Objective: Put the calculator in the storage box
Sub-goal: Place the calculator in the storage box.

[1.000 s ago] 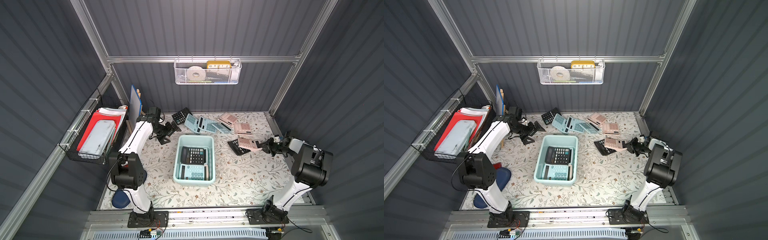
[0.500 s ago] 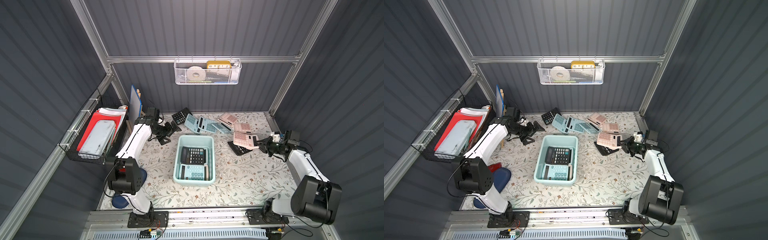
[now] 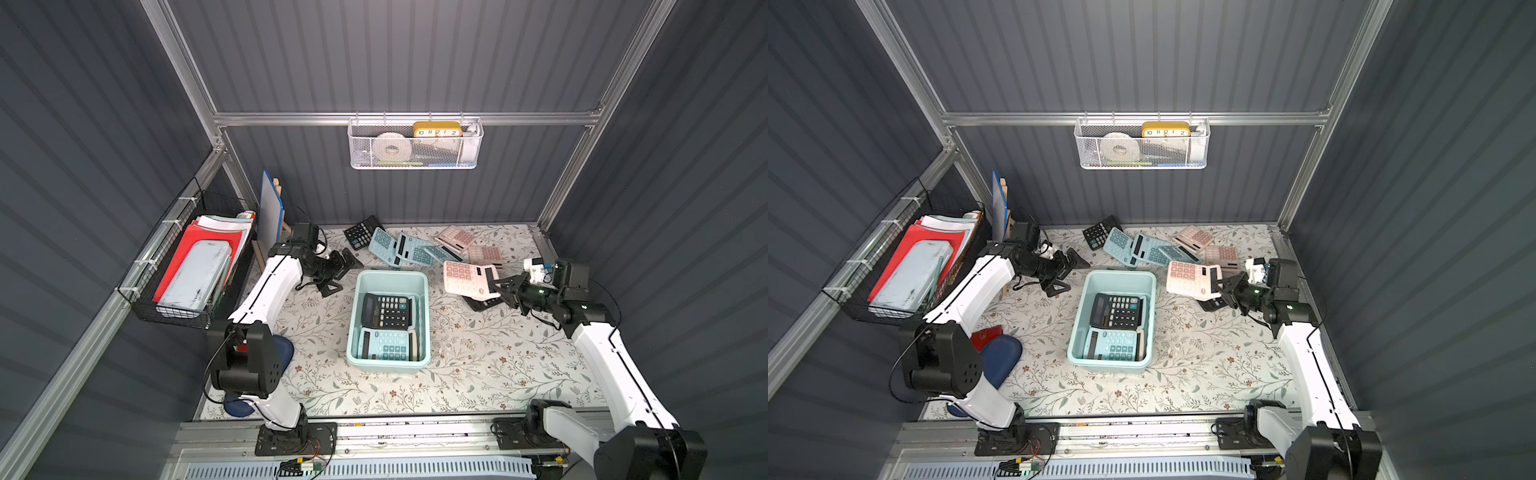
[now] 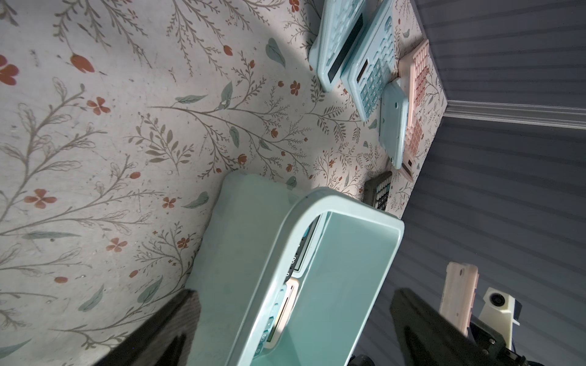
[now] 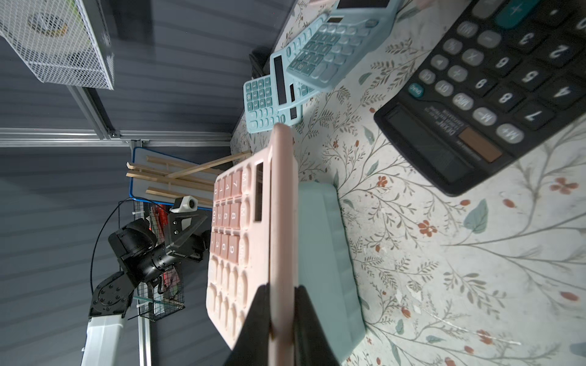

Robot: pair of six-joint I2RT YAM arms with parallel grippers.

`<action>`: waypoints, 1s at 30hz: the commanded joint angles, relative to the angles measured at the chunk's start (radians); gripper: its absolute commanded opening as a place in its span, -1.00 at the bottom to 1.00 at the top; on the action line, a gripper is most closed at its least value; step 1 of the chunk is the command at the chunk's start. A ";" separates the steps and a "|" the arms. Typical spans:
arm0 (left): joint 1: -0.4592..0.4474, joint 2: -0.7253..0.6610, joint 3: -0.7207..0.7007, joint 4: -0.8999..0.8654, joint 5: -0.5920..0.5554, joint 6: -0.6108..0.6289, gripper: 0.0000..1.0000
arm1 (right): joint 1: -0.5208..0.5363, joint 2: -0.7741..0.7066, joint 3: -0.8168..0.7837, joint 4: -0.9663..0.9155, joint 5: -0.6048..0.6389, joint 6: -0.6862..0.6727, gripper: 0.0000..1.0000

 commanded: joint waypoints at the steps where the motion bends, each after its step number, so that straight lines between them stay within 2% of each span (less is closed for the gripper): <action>1: 0.004 -0.019 -0.010 0.016 0.026 -0.004 0.98 | 0.077 -0.005 0.060 -0.007 0.073 0.037 -1.00; 15: 0.003 -0.037 -0.065 0.050 0.048 -0.015 0.98 | 0.451 0.139 0.267 -0.107 0.395 0.049 -1.00; 30: 0.003 -0.060 -0.093 0.066 0.041 -0.030 0.99 | 0.717 0.377 0.442 -0.205 0.708 0.097 -1.00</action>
